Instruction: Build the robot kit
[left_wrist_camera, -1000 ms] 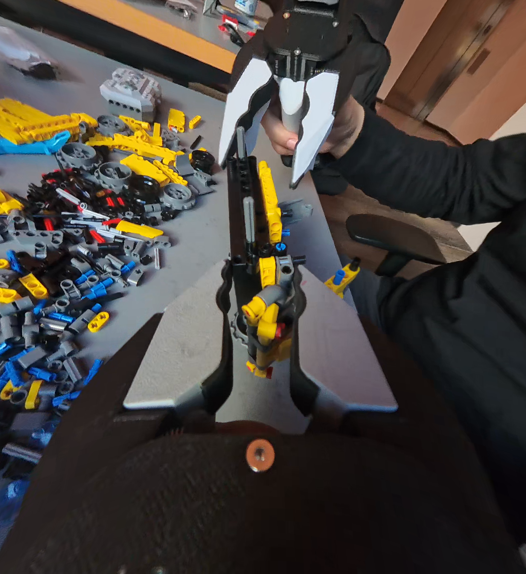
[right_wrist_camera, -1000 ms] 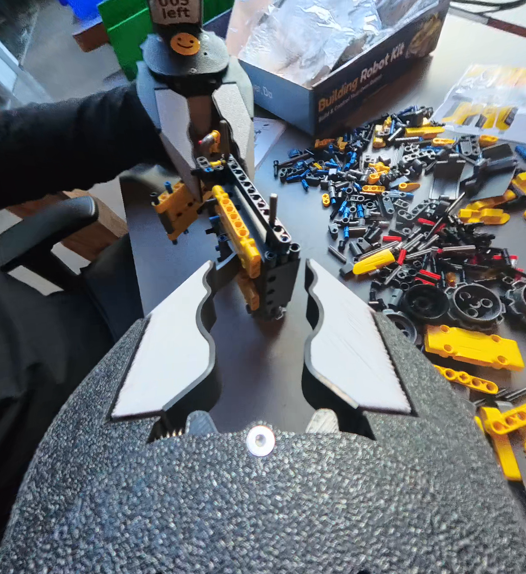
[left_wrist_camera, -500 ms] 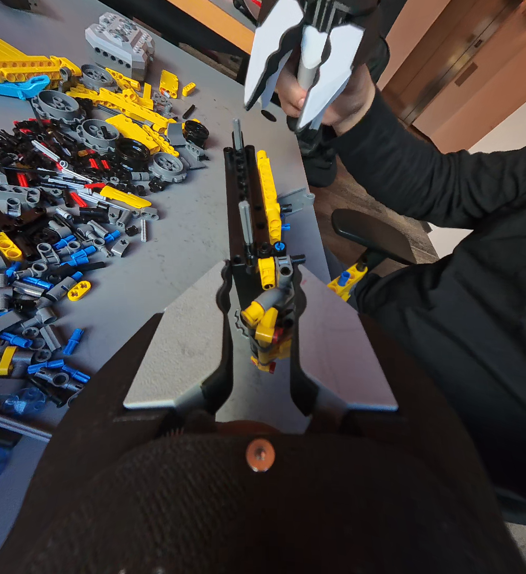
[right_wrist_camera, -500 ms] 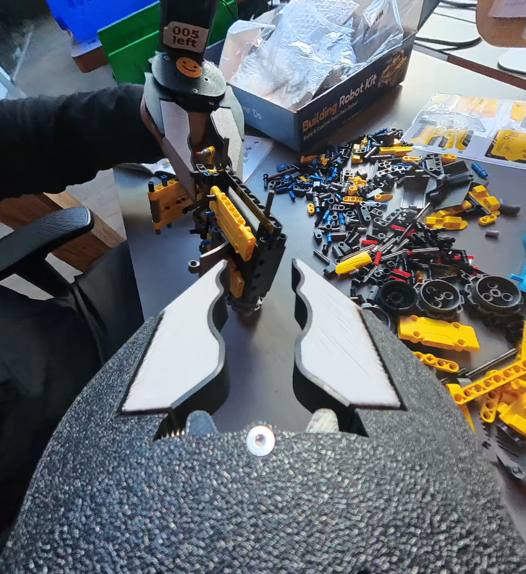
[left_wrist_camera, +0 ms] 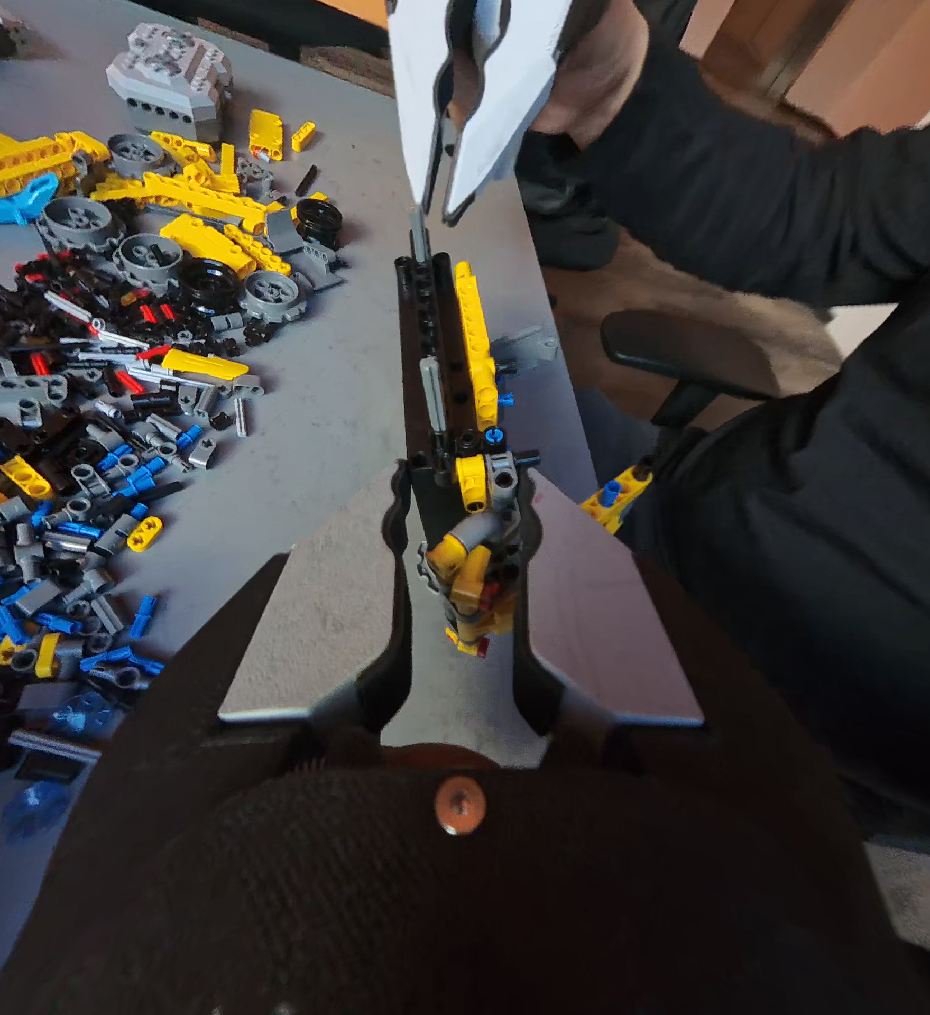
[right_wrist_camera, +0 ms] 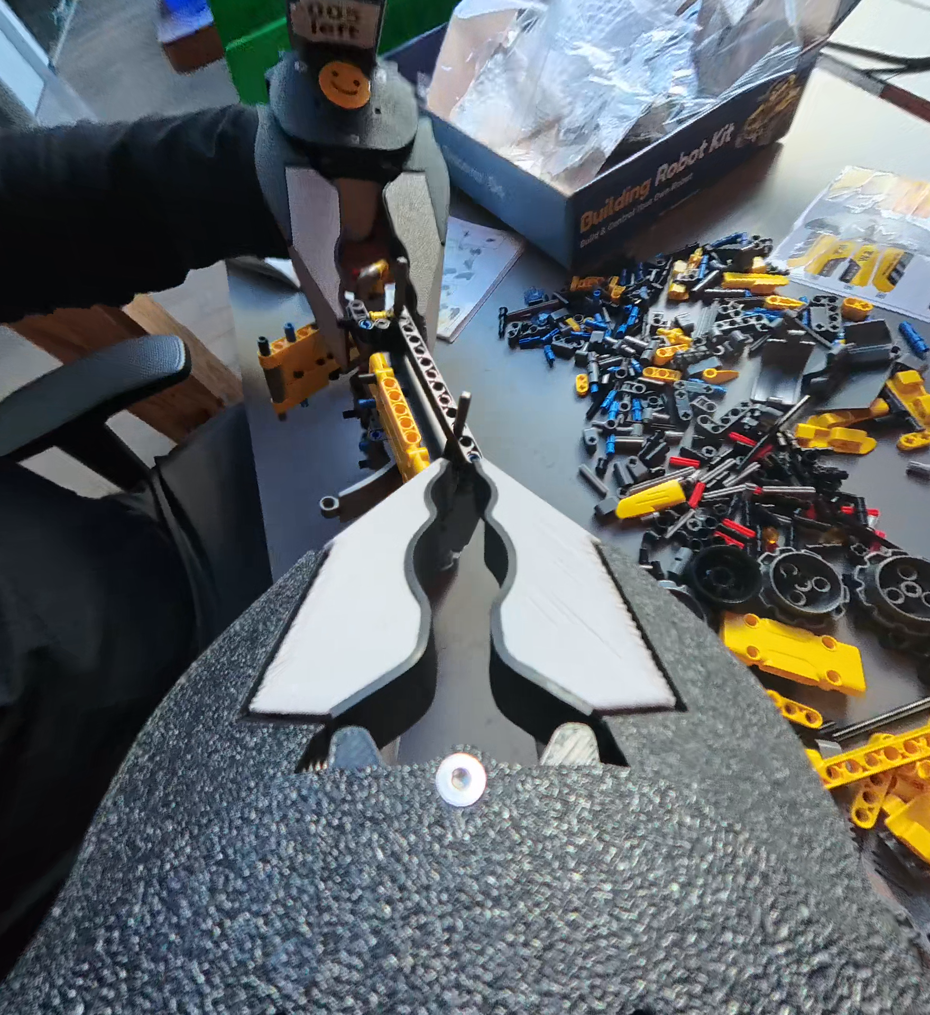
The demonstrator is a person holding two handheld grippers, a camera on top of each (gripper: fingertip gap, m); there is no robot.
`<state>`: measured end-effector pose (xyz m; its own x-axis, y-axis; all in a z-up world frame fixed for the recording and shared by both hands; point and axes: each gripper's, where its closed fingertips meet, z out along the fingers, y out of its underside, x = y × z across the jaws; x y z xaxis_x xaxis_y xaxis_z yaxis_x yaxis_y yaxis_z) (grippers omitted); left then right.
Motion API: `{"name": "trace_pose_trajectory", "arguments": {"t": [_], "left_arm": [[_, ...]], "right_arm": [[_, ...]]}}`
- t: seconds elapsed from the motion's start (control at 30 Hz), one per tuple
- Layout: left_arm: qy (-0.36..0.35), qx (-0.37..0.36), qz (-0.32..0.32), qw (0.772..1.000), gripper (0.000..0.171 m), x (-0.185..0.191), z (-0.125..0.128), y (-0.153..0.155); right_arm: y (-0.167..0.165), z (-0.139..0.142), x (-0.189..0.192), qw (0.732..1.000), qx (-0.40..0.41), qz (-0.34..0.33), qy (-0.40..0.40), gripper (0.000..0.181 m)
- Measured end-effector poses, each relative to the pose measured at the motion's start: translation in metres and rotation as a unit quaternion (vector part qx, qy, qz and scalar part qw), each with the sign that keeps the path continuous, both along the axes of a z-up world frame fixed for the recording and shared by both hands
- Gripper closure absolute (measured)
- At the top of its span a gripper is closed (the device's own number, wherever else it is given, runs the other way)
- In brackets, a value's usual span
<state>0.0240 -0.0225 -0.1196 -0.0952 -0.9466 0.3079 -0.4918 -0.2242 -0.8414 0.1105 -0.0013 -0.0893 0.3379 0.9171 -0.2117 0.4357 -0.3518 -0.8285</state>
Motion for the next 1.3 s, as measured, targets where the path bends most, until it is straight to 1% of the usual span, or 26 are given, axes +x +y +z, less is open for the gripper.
{"name": "trace_pose_trajectory", "arguments": {"t": [0.1,0.13,0.2,0.37,0.5,0.6,0.67,0.73,0.77,0.8,0.83,0.87,0.9,0.93,0.97,1.03,1.07,1.1,1.13,1.2,1.3], "left_arm": [[0.008,0.037,-0.005,0.999,0.137,0.000,0.000,-0.005],[0.009,0.049,-0.006,0.999,0.137,0.000,0.000,-0.007],[0.013,0.078,-0.008,0.997,0.137,-0.001,-0.003,-0.010],[0.007,0.127,-0.004,0.992,0.137,0.000,-0.003,-0.018],[0.012,0.153,-0.003,0.988,0.137,0.001,-0.003,-0.021],[0.012,0.159,-0.003,0.987,0.137,0.001,-0.004,-0.022],[0.011,0.159,-0.001,0.987,0.138,0.001,-0.004,-0.023],[0.010,0.158,-0.001,0.987,0.137,0.001,-0.004,-0.023],[0.010,0.156,-0.001,0.988,0.137,0.001,-0.004,-0.022],[0.009,0.156,-0.002,0.988,0.137,0.001,-0.004,-0.022],[0.008,0.155,-0.003,0.988,0.137,0.001,-0.004,-0.022],[0.012,0.148,0.003,0.989,0.137,0.000,-0.003,-0.019],[0.008,0.148,0.003,0.989,0.138,0.000,-0.004,-0.018],[0.003,0.147,0.002,0.989,0.138,0.001,-0.003,-0.019],[0.002,0.144,0.002,0.990,0.138,0.001,-0.003,-0.019],[0.002,0.143,0.002,0.990,0.138,0.001,-0.003,-0.019],[0.002,0.141,0.002,0.990,0.138,0.001,-0.003,-0.018],[0.002,0.140,0.002,0.990,0.138,0.002,-0.003,-0.018],[0.002,0.139,0.001,0.990,0.138,0.002,-0.003,-0.018],[0.002,0.139,0.002,0.990,0.138,0.003,-0.003,-0.018],[0.001,0.133,0.005,0.991,0.138,0.003,-0.003,-0.017]], "right_arm": [[-0.008,-0.005,-0.002,0.999,0.025,0.013,-0.039,0.177],[-0.010,-0.006,-0.003,0.998,0.030,0.013,-0.047,0.180],[-0.012,-0.006,-0.001,0.998,0.035,0.010,-0.059,0.181],[-0.014,0.015,0.010,0.994,0.070,-0.009,-0.085,0.181],[-0.028,0.004,0.002,0.987,0.080,0.018,-0.140,0.181],[-0.034,0.004,-0.002,0.985,0.076,0.027,-0.155,0.181],[-0.034,0.016,-0.001,0.983,0.090,0.025,-0.158,0.181],[-0.036,0.038,-0.004,0.984,0.110,0.027,-0.141,0.181],[-0.038,0.044,-0.006,0.984,0.115,0.031,-0.135,0.181],[-0.038,0.044,-0.008,0.983,0.118,0.034,-0.138,0.181],[-0.037,0.032,-0.008,0.980,0.113,0.036,-0.157,0.181],[-0.035,0.008,-0.005,0.975,0.096,0.039,-0.195,0.181],[-0.033,-0.008,-0.005,0.974,0.086,0.037,-0.208,0.179],[-0.032,-0.008,-0.005,0.976,0.082,0.035,-0.200,0.181],[-0.030,-0.001,0.000,0.975,0.085,0.029,-0.203,0.181],[-0.026,0.034,0.003,0.980,0.119,0.009,-0.157,0.181],[-0.026,0.049,0.005,0.984,0.119,0.003,-0.133,0.181],[-0.024,0.058,0.008,0.984,0.123,-0.003,-0.125,0.181],[-0.022,0.061,0.011,0.983,0.129,-0.007,-0.128,0.181],[-0.022,0.053,0.012,0.982,0.124,-0.004,-0.143,0.181],[-0.024,0.026,0.005,0.982,0.105,0.004,-0.156,0.181]]}}
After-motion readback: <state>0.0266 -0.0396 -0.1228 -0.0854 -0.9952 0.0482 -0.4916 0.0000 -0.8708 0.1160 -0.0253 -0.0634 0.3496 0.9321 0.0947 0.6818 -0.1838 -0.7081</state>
